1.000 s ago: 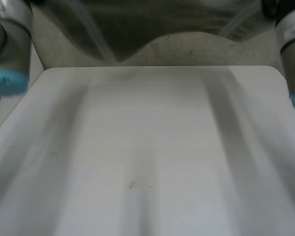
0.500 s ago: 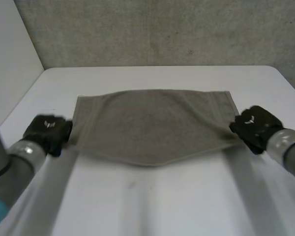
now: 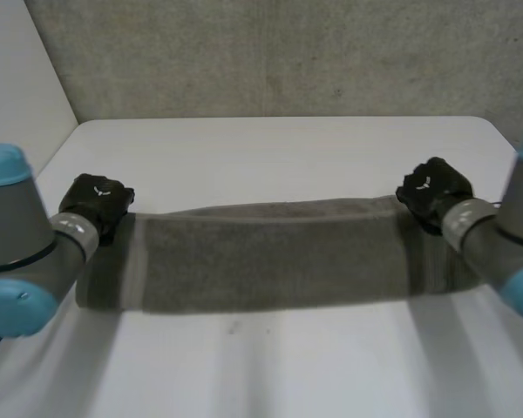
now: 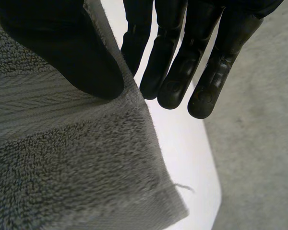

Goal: Fold the laundry

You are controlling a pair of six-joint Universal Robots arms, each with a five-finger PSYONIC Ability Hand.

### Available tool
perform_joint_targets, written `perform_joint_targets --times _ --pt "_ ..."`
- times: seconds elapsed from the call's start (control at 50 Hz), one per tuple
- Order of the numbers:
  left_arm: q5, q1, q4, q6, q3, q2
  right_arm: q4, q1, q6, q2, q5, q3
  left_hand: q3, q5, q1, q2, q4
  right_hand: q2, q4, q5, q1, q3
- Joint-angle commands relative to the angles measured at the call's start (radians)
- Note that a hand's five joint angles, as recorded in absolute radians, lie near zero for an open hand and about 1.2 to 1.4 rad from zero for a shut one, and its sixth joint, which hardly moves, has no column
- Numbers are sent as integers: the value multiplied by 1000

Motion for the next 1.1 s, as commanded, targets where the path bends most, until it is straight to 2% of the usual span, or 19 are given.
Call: perform_joint_targets --times 0.02,0.16,0.18,0.2,0.22,0.24,0.34,0.4,0.44,0.5,0.52,0.56,0.62,0.66,0.68,0.72,0.8,0.88,1.1 --pt "-88 -5 17 -32 159 -143 -268 31 -8 169 27 -99 180 187 208 179 179 216 203 230 425 207" --pt "-88 -16 108 -30 211 -194 -405 49 -12 267 29 -178 180 187 208 179 179 216 203 230 425 207" --pt "-88 -22 137 -30 209 -197 -405 49 -12 287 41 -193 79 86 106 77 77 -225 -238 -210 -15 -234" --pt "-89 -27 157 -27 206 -198 -405 51 -9 298 46 -194 -713 -706 -685 -714 -714 -1006 -1019 -991 -796 -1015" --pt "-89 -27 157 -27 206 -198 -405 51 -9 298 46 -194 -721 -714 -693 -722 -722 -1006 -1019 -991 -796 -1015" --pt "-91 -31 169 -30 203 -197 -399 51 -9 296 35 -188 -1042 -1035 -1014 -1043 -1043 -1006 -1019 -991 -796 -1015" --pt "-89 -39 178 -33 183 -178 -394 45 35 217 40 -135 -1042 -1035 -1014 -1043 -1043 -1006 -1019 -991 -796 -1015" --pt "-91 -39 178 -41 172 -149 -394 40 126 131 34 -76 -1042 -1035 -1014 -1043 -1043 -1006 -1019 -991 -796 -1015" --pt "-89 -38 178 -65 131 -111 -385 37 277 41 34 -18 -1042 -1035 -1014 -1043 -1043 -1006 -1019 -991 -796 -1015" --pt "-86 -34 183 -113 70 -53 -324 28 420 -41 20 29 -1042 -1035 -1014 -1043 -1043 -1006 -1019 -991 -796 -1015" --pt "-86 -34 183 -113 70 -53 -324 28 420 -41 20 29 -1042 -1035 -1014 -1043 -1043 -1006 -1019 -991 -796 -1015" --pt "-86 -33 187 -145 36 -20 -191 -18 504 -96 -6 51 -1042 -1035 -1014 -1043 -1043 -1006 -1019 -991 -796 -1015" --pt "-83 -31 206 -211 -35 41 -109 -46 528 -112 -20 54 -1042 -1035 -1014 -1043 -1043 -1006 -1019 -991 -796 -1015" --pt "-76 -36 233 -271 -96 94 64 -89 543 -124 -45 56 -1042 -1035 -1014 -1043 -1043 -1006 -1019 -991 -796 -1015" --pt "-75 -36 233 -271 -96 95 64 -89 543 -124 -45 56 -1042 -1035 -1014 -1043 -1043 -1006 -1019 -991 -796 -1015" --pt "-65 -37 265 -305 -146 131 191 -118 543 -124 -74 68 -1042 -1035 -1014 -1043 -1043 -930 -942 -915 -720 -938" --pt "-62 -39 299 -308 -179 147 195 -133 534 -116 -112 95 -1042 -1035 -1014 -1043 -1043 -779 -791 -764 -569 -787" --pt "-60 -42 339 -308 -213 158 108 -175 525 -75 -155 134 -1042 -1035 -1014 -1043 -1043 -617 -630 -603 -408 -626" --pt "-60 -39 385 -306 -230 161 -40 -190 462 72 -146 132 -1042 -1035 -1014 -1043 -1043 -418 -430 -403 -208 -426"
